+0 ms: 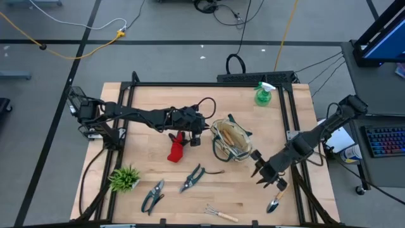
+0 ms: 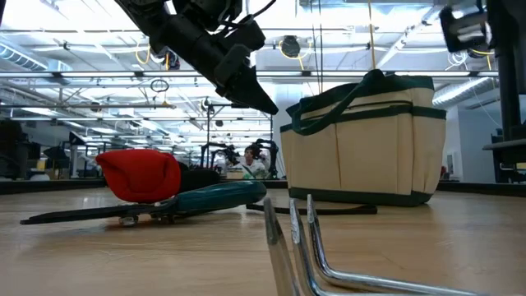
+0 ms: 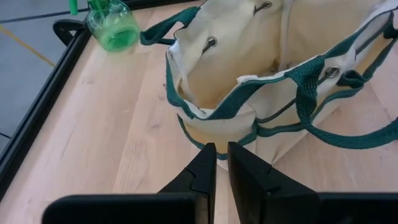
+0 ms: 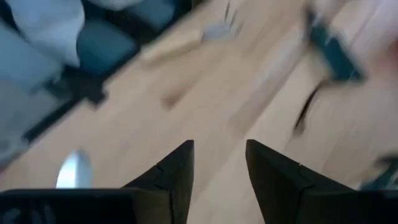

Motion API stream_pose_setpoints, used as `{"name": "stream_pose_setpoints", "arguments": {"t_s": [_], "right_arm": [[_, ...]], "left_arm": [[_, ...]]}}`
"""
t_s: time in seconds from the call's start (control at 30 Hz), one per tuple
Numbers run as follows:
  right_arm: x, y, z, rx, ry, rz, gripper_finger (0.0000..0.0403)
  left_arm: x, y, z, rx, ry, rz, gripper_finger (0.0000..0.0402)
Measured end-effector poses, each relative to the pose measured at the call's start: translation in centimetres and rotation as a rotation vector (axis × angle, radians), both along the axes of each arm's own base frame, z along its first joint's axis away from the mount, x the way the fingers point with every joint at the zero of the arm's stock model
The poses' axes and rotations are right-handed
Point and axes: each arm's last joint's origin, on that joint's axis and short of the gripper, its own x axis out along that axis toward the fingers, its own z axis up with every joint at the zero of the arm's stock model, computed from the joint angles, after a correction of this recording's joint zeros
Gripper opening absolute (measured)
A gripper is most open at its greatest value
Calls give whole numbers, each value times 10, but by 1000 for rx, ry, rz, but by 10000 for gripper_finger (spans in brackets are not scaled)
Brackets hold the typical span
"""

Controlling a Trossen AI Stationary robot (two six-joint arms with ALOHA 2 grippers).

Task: Pick & Place Garden tools in Gardening bag
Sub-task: Put the brow trowel into the gardening bag

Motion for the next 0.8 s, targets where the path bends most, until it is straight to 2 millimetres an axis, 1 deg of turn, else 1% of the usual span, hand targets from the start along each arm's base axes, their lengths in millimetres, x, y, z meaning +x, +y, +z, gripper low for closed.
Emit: {"name": "stream_pose_setpoints", "arguments": {"t_s": [0.17,0.23,0.27,0.47,0.57,0.8], "right_arm": [[-16,-7,-14,-119,195,-47,134],[-23,-9,-19,-147,289,-79,134],[-25,-8,-21,-153,307,-81,134],[-25,4,-29,-169,339,-23,134],[-29,12,-33,-153,397,49,134],[-39,37,-54,-153,579,172,134]], "left_arm": [[-1,5,0,-40,-7,40,47],[-1,7,0,-55,-6,57,47],[-1,8,-1,-61,-4,66,47],[-4,16,-3,-81,18,101,47],[-6,18,-5,-87,42,112,47],[-7,19,-6,-91,54,118,47]]}}
